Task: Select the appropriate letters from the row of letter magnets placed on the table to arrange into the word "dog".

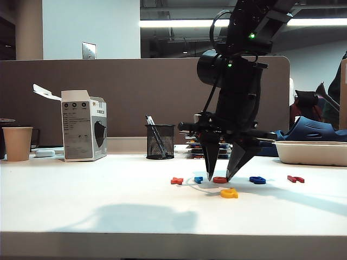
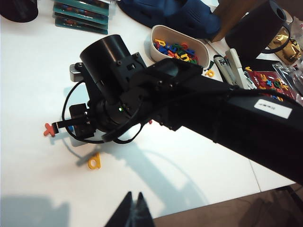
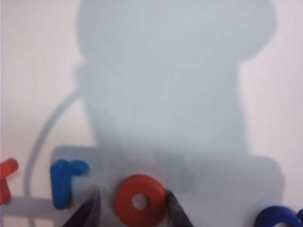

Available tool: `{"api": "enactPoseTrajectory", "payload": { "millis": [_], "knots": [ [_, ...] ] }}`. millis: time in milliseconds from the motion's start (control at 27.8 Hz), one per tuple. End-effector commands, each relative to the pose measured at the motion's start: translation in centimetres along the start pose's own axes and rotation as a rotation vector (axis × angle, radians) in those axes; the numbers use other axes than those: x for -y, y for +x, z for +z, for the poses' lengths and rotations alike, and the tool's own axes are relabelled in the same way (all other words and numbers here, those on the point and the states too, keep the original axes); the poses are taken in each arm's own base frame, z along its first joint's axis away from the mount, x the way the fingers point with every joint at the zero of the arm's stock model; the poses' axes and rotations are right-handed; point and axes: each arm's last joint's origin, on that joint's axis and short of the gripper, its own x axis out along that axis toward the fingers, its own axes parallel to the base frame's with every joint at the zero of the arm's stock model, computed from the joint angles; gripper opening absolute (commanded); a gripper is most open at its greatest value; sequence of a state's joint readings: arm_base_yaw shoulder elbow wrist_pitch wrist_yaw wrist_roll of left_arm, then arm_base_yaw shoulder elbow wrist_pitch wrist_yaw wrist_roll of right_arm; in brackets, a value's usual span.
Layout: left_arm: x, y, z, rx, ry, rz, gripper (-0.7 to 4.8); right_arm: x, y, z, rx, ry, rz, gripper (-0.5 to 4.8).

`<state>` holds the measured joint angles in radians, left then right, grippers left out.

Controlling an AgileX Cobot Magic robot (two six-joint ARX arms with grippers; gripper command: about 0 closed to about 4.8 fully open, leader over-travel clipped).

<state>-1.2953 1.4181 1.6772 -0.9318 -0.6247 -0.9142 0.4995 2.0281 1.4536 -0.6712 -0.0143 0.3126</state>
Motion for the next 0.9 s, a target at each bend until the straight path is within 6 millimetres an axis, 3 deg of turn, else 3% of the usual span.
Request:
{"api": "enactPoseTrajectory", "payload": {
  "millis": [36, 575, 719, 899],
  "knots": [
    [-0.01, -0.1, 0.14, 0.008, -0.005, -0.003, -0.06, 0.49, 1.98, -1.17, -0.097, 0.004, -0.033, 1.79],
    [-0.01, -0.1, 0.14, 0.008, -0.005, -0.003, -0.06, 0.65, 1.9, -1.7, -0.152, 0.004, -0.051, 1.64],
    [-0.01, -0.1, 0.14, 0.008, -0.005, -0.003, -0.06, 0.67, 1.89, -1.76, -0.158, 0.003, -0.053, 1.15],
    [-0.01, -0.11, 0.15, 0.008, -0.005, -0.003, -0.06, 0.7, 1.87, -1.88, -0.171, 0.004, -0.056, 1.15]
  ]
}}
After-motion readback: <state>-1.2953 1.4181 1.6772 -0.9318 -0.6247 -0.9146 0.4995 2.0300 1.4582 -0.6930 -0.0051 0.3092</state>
